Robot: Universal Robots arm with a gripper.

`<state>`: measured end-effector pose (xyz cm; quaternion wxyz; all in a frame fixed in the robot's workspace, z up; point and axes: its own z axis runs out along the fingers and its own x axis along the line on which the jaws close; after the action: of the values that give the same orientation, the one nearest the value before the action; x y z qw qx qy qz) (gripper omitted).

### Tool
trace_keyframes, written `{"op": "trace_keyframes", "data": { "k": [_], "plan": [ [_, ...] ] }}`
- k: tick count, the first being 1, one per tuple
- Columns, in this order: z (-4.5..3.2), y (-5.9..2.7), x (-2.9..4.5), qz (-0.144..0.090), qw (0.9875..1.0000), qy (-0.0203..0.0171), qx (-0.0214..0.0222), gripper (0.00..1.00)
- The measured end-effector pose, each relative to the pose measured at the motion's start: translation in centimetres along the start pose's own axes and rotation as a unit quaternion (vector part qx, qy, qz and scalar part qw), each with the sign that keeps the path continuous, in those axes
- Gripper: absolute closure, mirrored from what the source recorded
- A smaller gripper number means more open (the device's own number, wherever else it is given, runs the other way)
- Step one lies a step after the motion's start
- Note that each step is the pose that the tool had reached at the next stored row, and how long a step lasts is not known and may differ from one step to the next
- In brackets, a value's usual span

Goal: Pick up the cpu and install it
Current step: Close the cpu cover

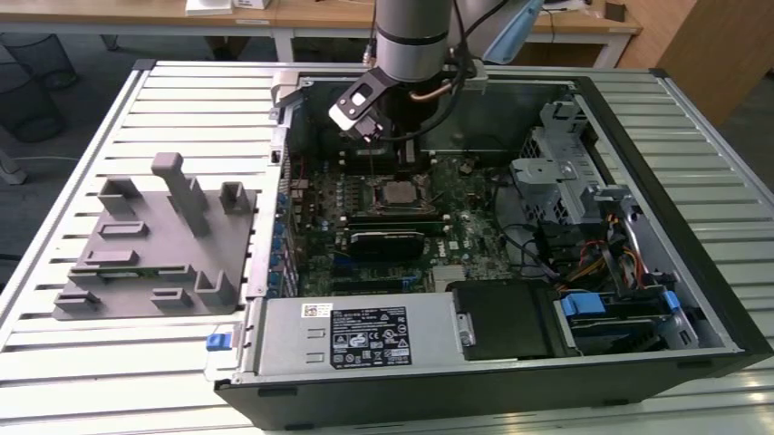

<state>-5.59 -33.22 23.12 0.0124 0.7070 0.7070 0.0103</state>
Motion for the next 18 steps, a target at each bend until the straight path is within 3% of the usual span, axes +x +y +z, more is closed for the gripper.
{"op": "trace_keyframes", "data": {
  "k": [7, 18],
  "plan": [
    [-0.62, 0.02, 0.0, 0.0, 1.0, 0.0, 0.0, 0.89],
    [-3.41, 0.1, -0.01, 0.0, 1.0, -0.0001, 0.0, 0.89]
  ]
}}
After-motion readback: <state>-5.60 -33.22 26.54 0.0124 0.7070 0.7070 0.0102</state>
